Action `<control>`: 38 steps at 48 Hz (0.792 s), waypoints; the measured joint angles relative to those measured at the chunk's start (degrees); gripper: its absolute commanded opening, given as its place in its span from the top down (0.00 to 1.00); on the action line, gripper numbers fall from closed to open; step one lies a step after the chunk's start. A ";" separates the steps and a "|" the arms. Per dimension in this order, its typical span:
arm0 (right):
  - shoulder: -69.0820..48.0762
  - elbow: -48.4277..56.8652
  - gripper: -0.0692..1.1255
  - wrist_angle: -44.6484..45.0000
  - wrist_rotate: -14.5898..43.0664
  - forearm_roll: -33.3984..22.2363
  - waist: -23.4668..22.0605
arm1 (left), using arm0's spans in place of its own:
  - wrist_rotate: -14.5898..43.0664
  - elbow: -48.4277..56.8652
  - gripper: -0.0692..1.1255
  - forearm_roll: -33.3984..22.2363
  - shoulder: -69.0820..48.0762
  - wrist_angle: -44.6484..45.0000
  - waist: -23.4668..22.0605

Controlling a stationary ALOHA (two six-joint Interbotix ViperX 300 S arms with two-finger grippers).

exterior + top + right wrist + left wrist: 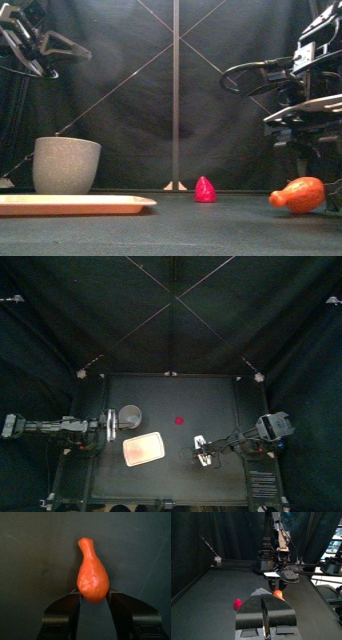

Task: Pick the drumstick then place it on the pink plate
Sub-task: Place drumstick on the pink plate

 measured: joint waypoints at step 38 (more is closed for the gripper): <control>0.35 -5.01 0.33 -1.58 0.00 -3.25 -1.49 | 0.00 0.44 0.86 -0.09 0.00 0.00 0.09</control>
